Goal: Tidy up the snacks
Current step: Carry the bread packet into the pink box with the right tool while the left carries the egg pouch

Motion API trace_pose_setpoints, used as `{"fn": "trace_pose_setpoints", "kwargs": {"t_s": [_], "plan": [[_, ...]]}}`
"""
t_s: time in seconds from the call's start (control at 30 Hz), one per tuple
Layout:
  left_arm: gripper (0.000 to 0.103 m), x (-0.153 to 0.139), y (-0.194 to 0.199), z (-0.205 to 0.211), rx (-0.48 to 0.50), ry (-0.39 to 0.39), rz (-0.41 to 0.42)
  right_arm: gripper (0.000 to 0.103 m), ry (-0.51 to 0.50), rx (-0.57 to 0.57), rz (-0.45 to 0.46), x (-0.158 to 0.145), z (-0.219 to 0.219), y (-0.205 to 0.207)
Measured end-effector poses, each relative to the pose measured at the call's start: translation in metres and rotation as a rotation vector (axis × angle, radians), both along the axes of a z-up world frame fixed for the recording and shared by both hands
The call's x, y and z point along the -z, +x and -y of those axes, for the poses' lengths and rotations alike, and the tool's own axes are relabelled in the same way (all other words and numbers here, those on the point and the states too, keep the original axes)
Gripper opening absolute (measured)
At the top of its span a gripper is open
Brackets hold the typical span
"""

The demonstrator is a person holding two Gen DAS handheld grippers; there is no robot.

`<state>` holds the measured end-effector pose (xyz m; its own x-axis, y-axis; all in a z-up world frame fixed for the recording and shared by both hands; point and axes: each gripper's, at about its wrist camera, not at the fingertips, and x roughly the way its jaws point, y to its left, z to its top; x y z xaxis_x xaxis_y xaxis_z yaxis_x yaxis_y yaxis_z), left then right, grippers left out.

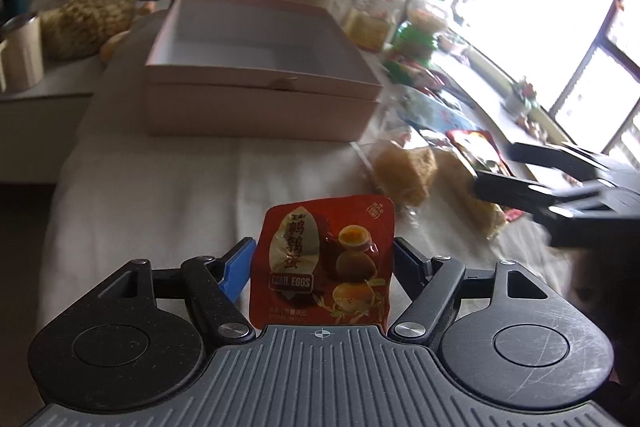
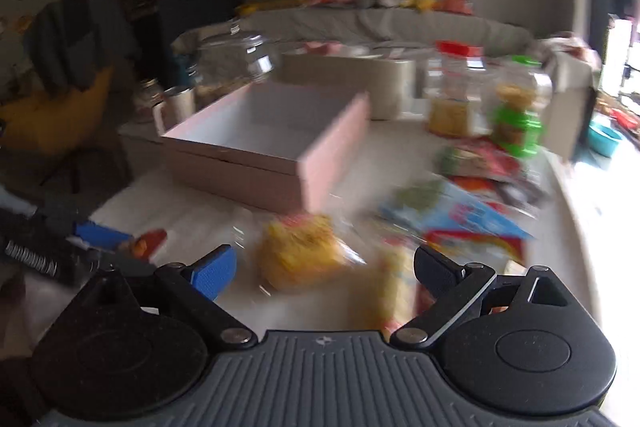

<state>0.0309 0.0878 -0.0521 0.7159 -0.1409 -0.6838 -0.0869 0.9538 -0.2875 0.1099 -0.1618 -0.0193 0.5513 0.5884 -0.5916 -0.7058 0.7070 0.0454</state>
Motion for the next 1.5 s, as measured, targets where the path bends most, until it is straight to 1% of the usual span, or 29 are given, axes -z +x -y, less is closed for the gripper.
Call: {"fn": "trace_pose_setpoints", "kwargs": {"t_s": [0.1, 0.17, 0.2, 0.23, 0.27, 0.33, 0.37, 0.47, 0.53, 0.6, 0.7, 0.77, 0.83, 0.9, 0.93, 0.97, 1.0, 1.1, 1.13, 1.17, 1.2, 1.23, 1.27, 1.3, 1.33, 1.4, 1.43, 1.5], "plan": [[0.079, 0.001, -0.011, -0.007, -0.030, -0.022, 0.009, 0.096, -0.064, -0.039, -0.033, 0.013, -0.040, 0.021], [0.079, 0.000, -0.018, -0.014, -0.046, -0.027, 0.019, 0.094, -0.126, -0.071, -0.094, 0.022, -0.061, 0.037], [0.079, -0.002, -0.023, -0.017, -0.052, -0.028, 0.024, 0.091, -0.145, -0.069, -0.120, 0.025, -0.066, 0.042], [0.079, -0.003, -0.027, -0.022, -0.054, -0.030, 0.031, 0.084, -0.163, -0.059, -0.131, 0.026, -0.070, 0.045], [0.079, -0.005, -0.031, -0.023, -0.052, -0.030, 0.037, 0.082, -0.184, -0.055, -0.123, 0.025, -0.073, 0.043], [0.079, -0.007, -0.037, -0.025, -0.047, -0.028, 0.051, 0.068, -0.220, -0.063, -0.102, 0.021, -0.076, 0.035], [0.079, -0.008, -0.039, -0.027, -0.046, -0.026, 0.058, 0.067, -0.222, -0.064, -0.102, 0.016, -0.075, 0.029], [0.079, -0.016, -0.049, -0.031, -0.049, -0.032, 0.093, 0.066, -0.159, -0.104, -0.130, -0.006, -0.064, 0.010], [0.079, -0.029, -0.051, -0.034, -0.046, -0.031, 0.129, 0.066, -0.104, -0.146, -0.129, -0.029, -0.059, -0.006], [0.079, -0.046, -0.053, -0.037, -0.047, -0.006, 0.177, 0.066, -0.048, -0.175, -0.100, -0.057, -0.057, -0.014], [0.079, -0.075, -0.041, -0.043, -0.048, 0.052, 0.247, 0.066, 0.055, -0.196, -0.064, -0.104, -0.062, -0.016], [0.079, -0.089, -0.023, -0.051, -0.069, 0.062, 0.275, 0.066, 0.116, -0.183, -0.046, -0.131, -0.072, -0.007], [0.079, -0.102, 0.000, -0.059, -0.090, 0.059, 0.281, 0.066, 0.151, -0.155, -0.035, -0.152, -0.087, 0.012], [0.079, -0.109, 0.029, -0.067, -0.091, 0.071, 0.274, 0.066, 0.163, -0.115, -0.020, -0.163, -0.104, 0.035], [0.079, -0.111, 0.046, -0.070, -0.093, 0.076, 0.258, 0.066, 0.160, -0.080, -0.009, -0.165, -0.112, 0.046], [0.079, -0.109, 0.063, -0.075, -0.097, 0.068, 0.239, 0.066, 0.151, -0.048, -0.010, -0.164, -0.121, 0.058], [0.079, -0.107, 0.079, -0.079, -0.098, 0.045, 0.224, 0.066, 0.140, -0.019, -0.022, -0.161, -0.129, 0.071], [0.079, -0.090, 0.123, -0.095, -0.061, -0.069, 0.197, 0.066, 0.092, 0.041, -0.075, -0.139, -0.149, 0.105], [0.079, -0.081, 0.136, -0.099, -0.050, -0.080, 0.179, 0.066, 0.074, 0.058, -0.085, -0.130, -0.156, 0.116], [0.079, -0.071, 0.150, -0.100, -0.044, -0.065, 0.142, 0.066, 0.060, 0.074, -0.093, -0.121, -0.162, 0.126], [0.079, -0.060, 0.161, -0.099, -0.037, -0.029, 0.095, 0.066, 0.049, 0.088, -0.104, -0.112, -0.167, 0.136], [0.079, -0.052, 0.169, -0.095, -0.024, 0.020, 0.058, 0.067, 0.040, 0.101, -0.125, -0.102, -0.172, 0.148], [0.079, -0.046, 0.173, -0.090, -0.004, 0.071, 0.046, 0.067, 0.038, 0.107, -0.158, -0.093, -0.177, 0.160], [0.079, -0.043, 0.174, -0.084, 0.022, 0.117, 0.055, 0.071, 0.042, 0.101, -0.199, -0.083, -0.183, 0.172], [0.079, -0.040, 0.172, -0.080, 0.051, 0.150, 0.074, 0.074, 0.046, 0.078, -0.261, -0.072, -0.187, 0.184], [0.079, -0.036, 0.168, -0.076, 0.099, 0.169, 0.100, 0.074, 0.056, 0.071, -0.374, -0.053, -0.186, 0.206], [0.079, -0.033, 0.168, -0.074, 0.112, 0.167, 0.093, 0.074, 0.076, 0.085, -0.404, -0.046, -0.182, 0.215], [0.076, -0.029, 0.170, -0.074, 0.097, 0.180, 0.071, 0.075, 0.122, 0.098, -0.423, -0.040, -0.170, 0.224]]}}
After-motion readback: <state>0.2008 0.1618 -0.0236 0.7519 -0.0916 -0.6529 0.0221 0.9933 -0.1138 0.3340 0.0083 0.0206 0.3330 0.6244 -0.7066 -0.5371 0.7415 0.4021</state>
